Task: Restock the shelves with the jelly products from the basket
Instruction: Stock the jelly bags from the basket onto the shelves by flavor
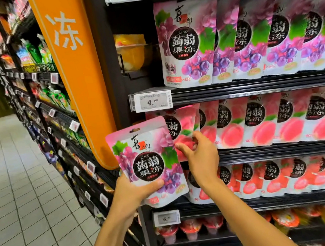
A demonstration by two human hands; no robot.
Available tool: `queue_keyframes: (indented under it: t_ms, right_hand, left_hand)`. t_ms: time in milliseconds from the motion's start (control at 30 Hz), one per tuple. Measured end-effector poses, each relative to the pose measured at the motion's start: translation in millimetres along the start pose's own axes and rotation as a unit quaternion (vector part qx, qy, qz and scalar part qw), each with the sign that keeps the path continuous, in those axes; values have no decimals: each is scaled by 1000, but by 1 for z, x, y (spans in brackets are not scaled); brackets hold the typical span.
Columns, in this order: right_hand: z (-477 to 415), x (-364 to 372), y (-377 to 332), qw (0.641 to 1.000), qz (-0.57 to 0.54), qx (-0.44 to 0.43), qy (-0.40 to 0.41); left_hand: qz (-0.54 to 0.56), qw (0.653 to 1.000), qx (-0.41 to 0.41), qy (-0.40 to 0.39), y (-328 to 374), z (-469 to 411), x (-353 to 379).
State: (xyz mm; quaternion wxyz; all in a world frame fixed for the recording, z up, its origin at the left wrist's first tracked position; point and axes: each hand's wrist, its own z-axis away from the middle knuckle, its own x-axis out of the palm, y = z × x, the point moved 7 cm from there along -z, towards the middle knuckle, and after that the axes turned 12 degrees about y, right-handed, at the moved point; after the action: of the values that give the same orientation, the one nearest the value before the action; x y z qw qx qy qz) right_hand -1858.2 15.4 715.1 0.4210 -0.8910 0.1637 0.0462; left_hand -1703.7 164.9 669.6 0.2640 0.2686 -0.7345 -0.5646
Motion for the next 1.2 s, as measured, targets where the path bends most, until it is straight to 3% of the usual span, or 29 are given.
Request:
queue_keyframes:
  t_ms: [167, 467, 567, 667, 733, 867, 1000, 1200]
  right_hand:
    - [0, -2, 6, 1000, 16, 11, -12]
    - [0, -36, 1, 992, -123, 19, 13]
    - [4, -39, -11, 961, -252, 43, -108]
    - [9, -35, -22, 941, -244, 24, -235]
    - [5, -38, -28, 938, -237, 19, -251]
    - [-22, -61, -51, 949, -250, -28, -190]
    - [-59, -78, -76, 947, -294, 1, -130]
    - [-107, -77, -105, 968, -237, -13, -80]
  left_hand:
    - [-22, 999, 19, -17, 11, -5, 17]
    - [-44, 998, 29, -37, 12, 0, 33]
    - [-28, 998, 32, -48, 23, 3, 37]
    - [-13, 996, 63, -61, 45, 1, 46]
    - [2, 996, 76, -45, 60, -1, 49]
    - [44, 994, 92, -31, 88, -7, 56]
    - [66, 983, 162, 57, 129, -12, 52]
    - [-119, 920, 357, 107, 176, -8, 65]
